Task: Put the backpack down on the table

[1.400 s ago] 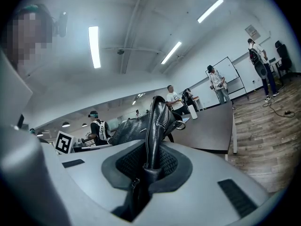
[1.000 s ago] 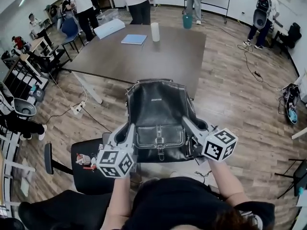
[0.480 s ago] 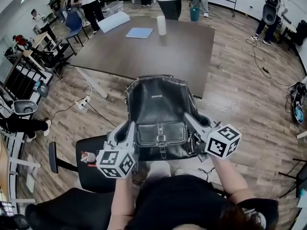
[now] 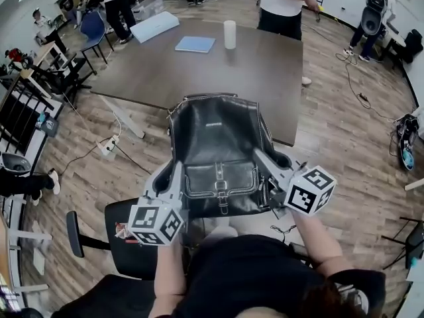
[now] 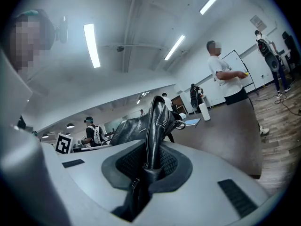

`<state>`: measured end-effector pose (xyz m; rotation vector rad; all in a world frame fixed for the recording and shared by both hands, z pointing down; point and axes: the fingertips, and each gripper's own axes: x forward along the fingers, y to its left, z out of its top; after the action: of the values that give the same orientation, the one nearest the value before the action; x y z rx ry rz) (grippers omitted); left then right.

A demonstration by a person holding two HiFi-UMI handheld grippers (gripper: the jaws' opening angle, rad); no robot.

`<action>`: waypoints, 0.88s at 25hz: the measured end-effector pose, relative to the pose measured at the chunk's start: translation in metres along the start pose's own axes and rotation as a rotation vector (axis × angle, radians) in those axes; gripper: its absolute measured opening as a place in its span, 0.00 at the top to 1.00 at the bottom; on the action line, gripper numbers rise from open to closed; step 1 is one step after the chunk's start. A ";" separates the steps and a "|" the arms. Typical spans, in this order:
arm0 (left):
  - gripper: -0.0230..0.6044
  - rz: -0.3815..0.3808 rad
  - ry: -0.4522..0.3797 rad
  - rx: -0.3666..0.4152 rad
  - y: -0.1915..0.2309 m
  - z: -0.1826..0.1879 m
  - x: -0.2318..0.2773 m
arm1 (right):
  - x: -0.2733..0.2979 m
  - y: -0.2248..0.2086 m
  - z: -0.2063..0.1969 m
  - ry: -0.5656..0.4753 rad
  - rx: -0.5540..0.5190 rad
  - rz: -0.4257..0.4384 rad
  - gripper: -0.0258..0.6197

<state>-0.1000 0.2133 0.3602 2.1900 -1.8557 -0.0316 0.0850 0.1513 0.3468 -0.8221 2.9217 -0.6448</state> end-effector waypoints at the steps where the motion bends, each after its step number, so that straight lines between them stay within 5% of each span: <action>1: 0.86 -0.001 -0.002 0.000 0.009 0.003 0.003 | 0.010 0.001 0.001 0.001 -0.002 -0.002 0.88; 10: 0.86 -0.001 0.002 0.000 0.078 0.018 0.019 | 0.081 0.011 -0.001 0.009 0.009 -0.001 0.88; 22: 0.86 0.017 -0.024 0.006 0.109 0.046 0.085 | 0.141 -0.034 0.034 0.008 0.004 0.020 0.88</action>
<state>-0.1985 0.1062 0.3533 2.1867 -1.8900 -0.0491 -0.0143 0.0407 0.3399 -0.7911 2.9309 -0.6542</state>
